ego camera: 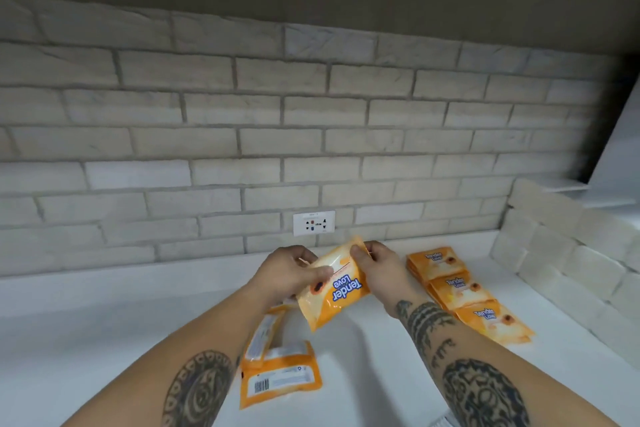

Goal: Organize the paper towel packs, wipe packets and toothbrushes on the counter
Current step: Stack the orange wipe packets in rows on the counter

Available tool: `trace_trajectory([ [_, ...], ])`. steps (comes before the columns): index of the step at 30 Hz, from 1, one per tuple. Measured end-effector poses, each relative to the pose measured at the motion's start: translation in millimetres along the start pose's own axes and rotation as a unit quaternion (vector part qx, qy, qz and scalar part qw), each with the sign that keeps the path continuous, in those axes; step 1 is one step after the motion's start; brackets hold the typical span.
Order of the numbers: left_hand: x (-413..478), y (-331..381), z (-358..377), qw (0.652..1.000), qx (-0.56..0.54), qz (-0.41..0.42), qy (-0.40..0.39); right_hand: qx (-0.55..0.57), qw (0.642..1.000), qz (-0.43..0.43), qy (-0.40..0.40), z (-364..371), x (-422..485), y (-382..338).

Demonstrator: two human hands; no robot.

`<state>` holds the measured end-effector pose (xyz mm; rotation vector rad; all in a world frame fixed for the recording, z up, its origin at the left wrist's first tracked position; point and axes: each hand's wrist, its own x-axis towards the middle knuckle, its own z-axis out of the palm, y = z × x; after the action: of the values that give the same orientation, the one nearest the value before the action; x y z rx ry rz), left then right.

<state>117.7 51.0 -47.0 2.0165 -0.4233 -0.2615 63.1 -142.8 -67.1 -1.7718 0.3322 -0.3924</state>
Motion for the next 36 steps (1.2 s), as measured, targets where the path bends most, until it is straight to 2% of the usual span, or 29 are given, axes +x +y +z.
trace_trajectory([
  [2, -2.3, 6.1, -1.6, 0.999, 0.005, 0.012, -0.052, -0.047, 0.999, -0.023, 0.005, -4.6, 0.5, -13.1],
  [6, 4.0, 14.0, 6.1, 0.998, 0.013, 0.033, -0.051, -0.088, 0.994, -0.059, 0.036, -20.2, -2.3, -30.9],
  [10, 7.5, 11.5, 16.9, 0.99, 0.028, 0.037, -0.135, -0.119, 0.99, -0.071, -0.01, -41.4, -7.9, -40.3],
  [13, 6.9, 16.5, 31.8, 0.982, -0.049, 0.035, -0.177, -0.149, 0.984, -0.07, -0.062, -49.8, -12.8, -47.9],
  [15, 8.8, 21.6, 40.1, 0.977, -0.102, 0.029, -0.187, -0.129, 0.988, -0.078, -0.044, -50.1, -14.0, -49.2],
  [19, 12.1, 30.5, 52.3, 0.973, -0.176, 0.007, -0.152, -0.052, 0.99, -0.083, 0.104, -58.9, -11.7, -36.1],
  [21, 13.2, 34.9, 58.6, 0.96, -0.245, -0.013, -0.133, -0.035, 0.993, -0.043, 0.101, -64.4, -18.7, -29.5],
  [24, 16.9, 42.2, 70.7, 0.939, -0.33, -0.023, -0.093, -0.016, 0.998, 0.043, 0.045, -69.5, -34.3, -18.4],
  [27, 20.8, 46.9, 85.7, 0.919, -0.383, -0.031, -0.092, -0.01, 0.998, 0.057, 0.019, -75.7, -39.1, 0.6],
  [30, 24.4, 48.3, 103.0, 0.914, -0.39, -0.053, -0.098, 0.04, 0.995, 0.069, 0.056, -91.4, -37.6, 17.0],
  [33, 32.2, 49.0, 116.0, 0.912, -0.395, -0.08, -0.08, 0.041, 0.993, 0.083, 0.074, -117.3, -35.1, 30.0],
  [36, 39.4, 46.1, 130.5, 0.941, -0.318, -0.081, -0.082, 0.067, 0.986, 0.095, 0.116, -144.7, -32.3, 41.8],
])
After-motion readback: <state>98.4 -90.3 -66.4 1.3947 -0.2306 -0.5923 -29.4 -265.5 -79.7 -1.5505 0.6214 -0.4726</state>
